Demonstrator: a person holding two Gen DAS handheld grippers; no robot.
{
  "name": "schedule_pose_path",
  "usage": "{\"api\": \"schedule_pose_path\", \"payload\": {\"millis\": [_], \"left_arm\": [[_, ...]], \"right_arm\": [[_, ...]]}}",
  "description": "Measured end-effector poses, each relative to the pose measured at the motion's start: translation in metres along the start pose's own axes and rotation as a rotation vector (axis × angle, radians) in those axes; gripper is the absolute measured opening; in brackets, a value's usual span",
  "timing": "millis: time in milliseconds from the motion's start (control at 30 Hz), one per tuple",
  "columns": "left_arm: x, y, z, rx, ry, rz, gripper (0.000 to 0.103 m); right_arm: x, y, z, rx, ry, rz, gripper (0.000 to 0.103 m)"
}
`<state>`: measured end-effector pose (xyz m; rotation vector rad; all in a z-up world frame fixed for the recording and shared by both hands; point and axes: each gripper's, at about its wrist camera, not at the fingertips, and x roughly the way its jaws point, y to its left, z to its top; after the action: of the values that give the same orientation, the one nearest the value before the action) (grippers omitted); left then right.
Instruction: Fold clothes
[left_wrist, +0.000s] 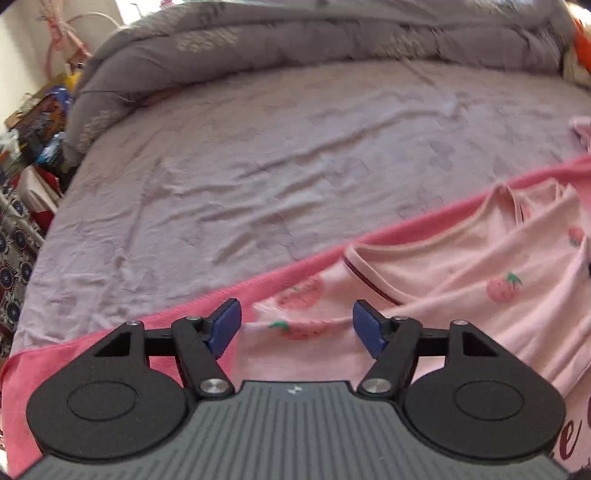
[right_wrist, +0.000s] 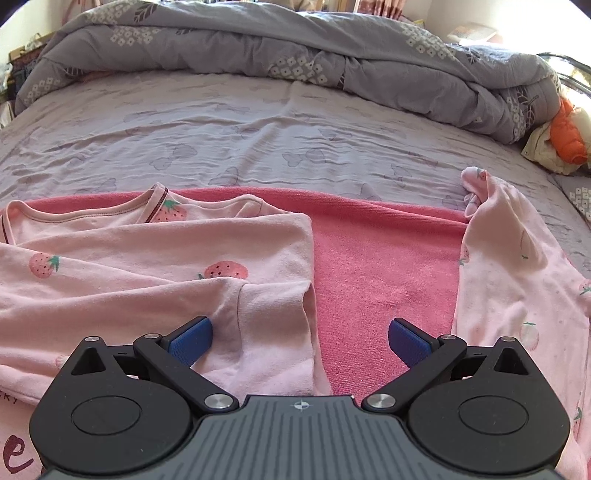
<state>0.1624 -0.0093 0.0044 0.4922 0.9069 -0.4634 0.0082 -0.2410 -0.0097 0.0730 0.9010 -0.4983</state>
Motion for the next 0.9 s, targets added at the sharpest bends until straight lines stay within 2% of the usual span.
{"api": "schedule_pose_path", "payload": {"millis": [67, 133, 200, 233, 267, 300, 333, 367, 433, 467, 500, 667, 700, 767, 800, 867, 900], "left_arm": [[0.003, -0.004, -0.005, 0.035, 0.001, 0.051, 0.074], [0.0, 0.005, -0.011, 0.037, 0.006, 0.189, 0.075], [-0.002, 0.02, -0.019, 0.02, 0.012, 0.276, 0.076], [0.0, 0.026, -0.023, 0.033, 0.027, 0.361, 0.071], [0.005, 0.029, -0.027, 0.065, 0.052, 0.487, 0.068], [0.007, 0.038, -0.031, 0.062, 0.076, 0.566, 0.067], [0.007, 0.05, -0.035, 0.028, 0.1, 0.604, 0.065], [-0.003, 0.06, -0.039, -0.025, 0.079, 0.586, 0.065], [-0.039, 0.076, -0.051, -0.164, -0.043, 0.446, 0.065], [-0.053, 0.073, -0.059, -0.165, -0.08, 0.378, 0.067], [-0.062, 0.06, -0.069, -0.105, -0.096, 0.313, 0.071], [-0.112, -0.003, -0.121, 0.193, -0.174, -0.015, 0.077], [-0.115, -0.019, -0.129, 0.256, -0.181, -0.03, 0.079], [-0.097, -0.045, -0.133, 0.326, -0.172, 0.11, 0.079], [-0.087, -0.047, -0.131, 0.306, -0.161, 0.18, 0.079], [-0.066, -0.037, -0.122, 0.183, -0.13, 0.3, 0.079], [-0.059, -0.029, -0.116, 0.112, -0.117, 0.338, 0.083]], "right_arm": [[0.0, 0.001, 0.001, -0.014, -0.001, 0.001, 0.103], [0.0, 0.0, 0.001, -0.022, -0.004, 0.005, 0.103], [0.001, 0.0, 0.0, -0.02, -0.007, 0.008, 0.103], [0.001, 0.0, -0.001, -0.014, -0.007, 0.008, 0.103], [0.001, 0.0, -0.001, -0.007, -0.007, 0.007, 0.103], [0.001, -0.001, -0.002, 0.001, -0.007, 0.007, 0.103], [0.001, -0.001, -0.002, 0.009, -0.006, 0.008, 0.103], [0.001, -0.002, -0.003, 0.016, -0.005, 0.008, 0.103], [0.001, -0.003, -0.004, 0.02, -0.006, 0.012, 0.103], [0.001, -0.003, -0.004, 0.021, -0.007, 0.015, 0.103], [0.002, -0.004, -0.004, 0.022, -0.007, 0.018, 0.103], [0.003, -0.003, -0.003, 0.019, -0.007, 0.018, 0.103], [0.002, -0.002, -0.004, 0.015, -0.011, 0.014, 0.103], [0.0, -0.001, -0.004, 0.009, -0.025, 0.004, 0.103], [-0.002, 0.0, -0.004, 0.004, -0.037, -0.001, 0.103], [-0.009, 0.002, -0.005, -0.014, -0.084, -0.016, 0.103], [-0.012, 0.004, -0.006, -0.025, -0.103, -0.019, 0.103]]}}
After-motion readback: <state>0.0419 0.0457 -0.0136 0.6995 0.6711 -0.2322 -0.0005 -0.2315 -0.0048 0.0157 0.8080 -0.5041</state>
